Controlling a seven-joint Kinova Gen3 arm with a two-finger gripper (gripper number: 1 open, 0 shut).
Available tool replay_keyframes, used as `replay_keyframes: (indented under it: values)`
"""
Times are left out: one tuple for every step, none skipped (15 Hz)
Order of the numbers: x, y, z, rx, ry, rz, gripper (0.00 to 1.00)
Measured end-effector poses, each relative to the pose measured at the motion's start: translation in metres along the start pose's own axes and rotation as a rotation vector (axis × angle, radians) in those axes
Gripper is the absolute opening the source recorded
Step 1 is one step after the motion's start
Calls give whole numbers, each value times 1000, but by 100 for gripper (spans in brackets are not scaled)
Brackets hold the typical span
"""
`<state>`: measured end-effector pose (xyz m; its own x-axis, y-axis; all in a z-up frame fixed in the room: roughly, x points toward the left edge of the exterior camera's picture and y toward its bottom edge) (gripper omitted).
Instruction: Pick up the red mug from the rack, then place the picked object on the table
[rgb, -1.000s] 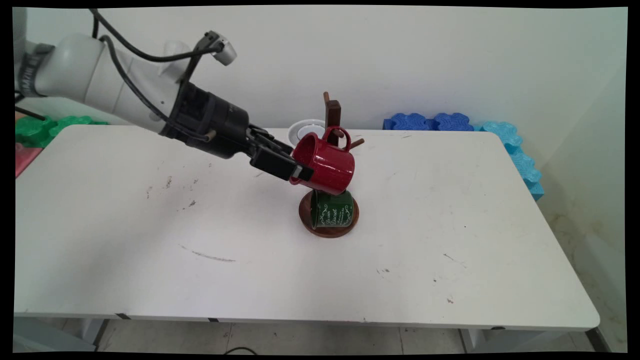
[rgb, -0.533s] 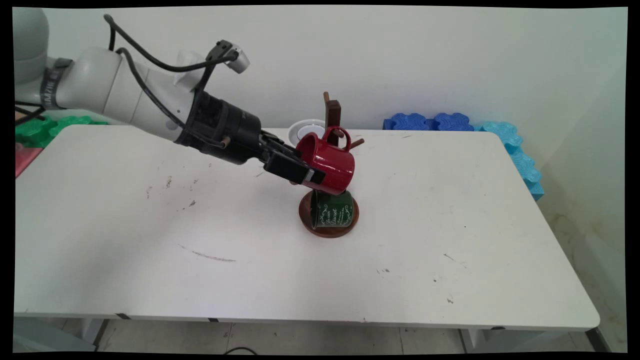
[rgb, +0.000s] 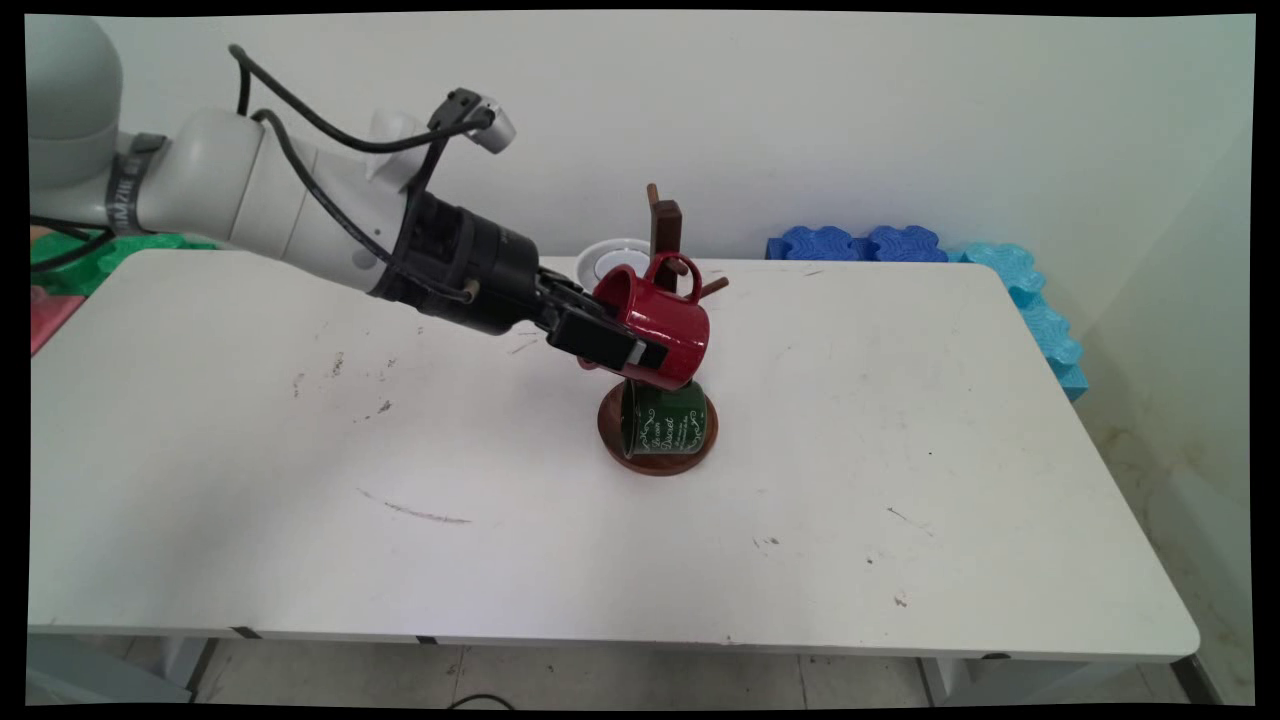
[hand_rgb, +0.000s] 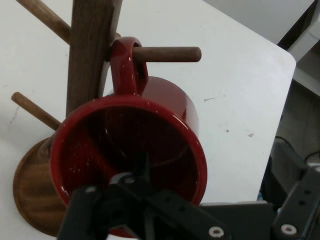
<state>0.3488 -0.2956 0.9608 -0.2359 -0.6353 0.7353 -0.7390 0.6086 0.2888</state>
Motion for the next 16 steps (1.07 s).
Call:
replay_keyframes:
  values:
    - [-1, 1, 1, 0, 2, -2, 100]
    - [-2, 1, 2, 0, 3, -3, 0]
    - [-3, 2, 3, 1, 4, -4, 0]
    - [-3, 2, 4, 2, 5, -4, 0]
    - [-3, 2, 4, 3, 7, -5, 0]
    - [-3, 2, 5, 5, 8, -4, 0]
    - [-4, 2, 6, 7, 9, -4, 0]
    - [-5, 2, 7, 9, 11, -4, 0]
    - [-5, 2, 8, 10, 11, -3, 0]
    - [-6, 2, 8, 12, 13, -4, 0]
    - [-7, 2, 9, 12, 12, -4, 0]
    - [-7, 2, 9, 13, 12, -5, 0]
    - [-7, 2, 9, 14, 12, -5, 0]
    - [-6, 2, 9, 14, 10, -5, 0]
    - [-4, 1, 8, 15, 10, -6, 0]
    - [-2, 1, 8, 15, 10, -6, 0]
